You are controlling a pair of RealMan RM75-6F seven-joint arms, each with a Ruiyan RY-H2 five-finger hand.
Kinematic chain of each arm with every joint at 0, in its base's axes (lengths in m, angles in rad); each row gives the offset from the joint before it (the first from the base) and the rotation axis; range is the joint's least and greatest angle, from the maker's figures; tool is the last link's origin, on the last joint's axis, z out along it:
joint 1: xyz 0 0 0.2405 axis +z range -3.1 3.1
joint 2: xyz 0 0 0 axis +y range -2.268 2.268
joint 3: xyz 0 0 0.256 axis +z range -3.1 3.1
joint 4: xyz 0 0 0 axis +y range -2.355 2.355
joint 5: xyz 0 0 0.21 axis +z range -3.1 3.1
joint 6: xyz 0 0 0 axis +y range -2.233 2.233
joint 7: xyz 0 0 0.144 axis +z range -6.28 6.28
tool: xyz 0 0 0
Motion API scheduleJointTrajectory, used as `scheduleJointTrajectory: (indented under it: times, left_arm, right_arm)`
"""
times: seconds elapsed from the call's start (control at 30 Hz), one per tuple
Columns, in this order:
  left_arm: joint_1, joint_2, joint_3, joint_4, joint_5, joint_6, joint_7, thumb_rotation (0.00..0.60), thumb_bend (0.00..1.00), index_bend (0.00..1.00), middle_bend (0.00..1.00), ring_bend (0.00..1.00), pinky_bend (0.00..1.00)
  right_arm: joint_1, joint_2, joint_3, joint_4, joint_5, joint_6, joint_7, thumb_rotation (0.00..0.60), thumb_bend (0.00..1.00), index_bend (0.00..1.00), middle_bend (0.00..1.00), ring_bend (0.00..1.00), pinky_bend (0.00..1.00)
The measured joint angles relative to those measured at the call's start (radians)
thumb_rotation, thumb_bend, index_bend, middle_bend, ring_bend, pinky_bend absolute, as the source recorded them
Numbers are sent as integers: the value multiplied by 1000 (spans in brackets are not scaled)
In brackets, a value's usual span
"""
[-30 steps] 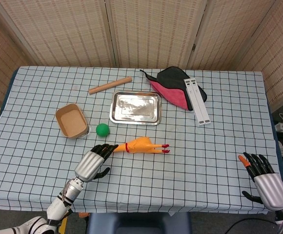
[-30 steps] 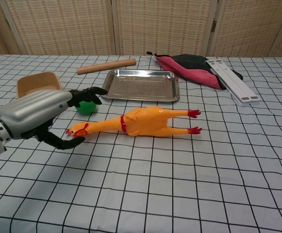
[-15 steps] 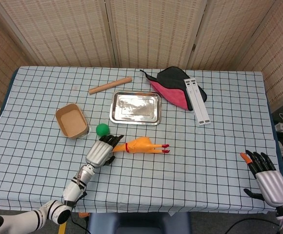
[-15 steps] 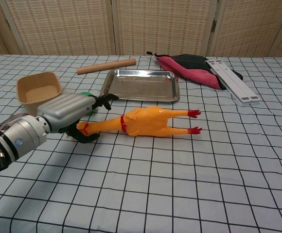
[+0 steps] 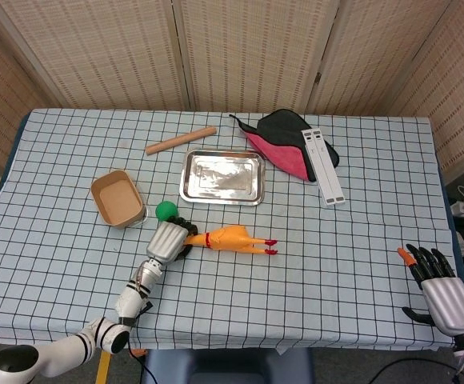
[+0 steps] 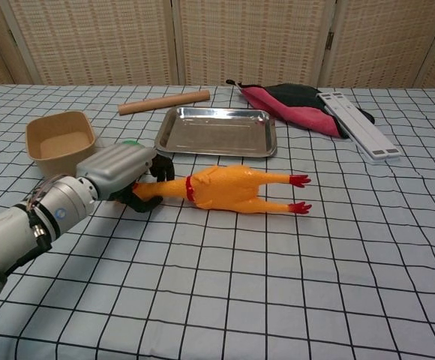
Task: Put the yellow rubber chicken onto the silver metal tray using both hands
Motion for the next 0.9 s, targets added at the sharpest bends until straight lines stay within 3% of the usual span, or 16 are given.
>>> scheduleJointTrajectory:
  times: [0.2, 0.43, 0.9]
  left_arm:
    - [-4, -15, 11, 22, -2, 29, 19, 600, 710, 720, 623, 452, 468]
    - [18, -4, 16, -26, 12, 121, -18, 600, 826, 734, 653, 501, 637]
    - [80, 124, 58, -283, 50, 196, -117, 600, 846, 741, 655, 511, 649]
  right_arm:
    - [0, 3, -5, -4, -5, -1, 5, 600, 64, 0, 0, 0, 0]
    - [-4, 6, -11, -6, -22, 12, 11, 600, 64, 0, 0, 0, 0]
    - [20, 21, -34, -34, -108, 18, 68, 600, 64, 0, 0, 0, 0]
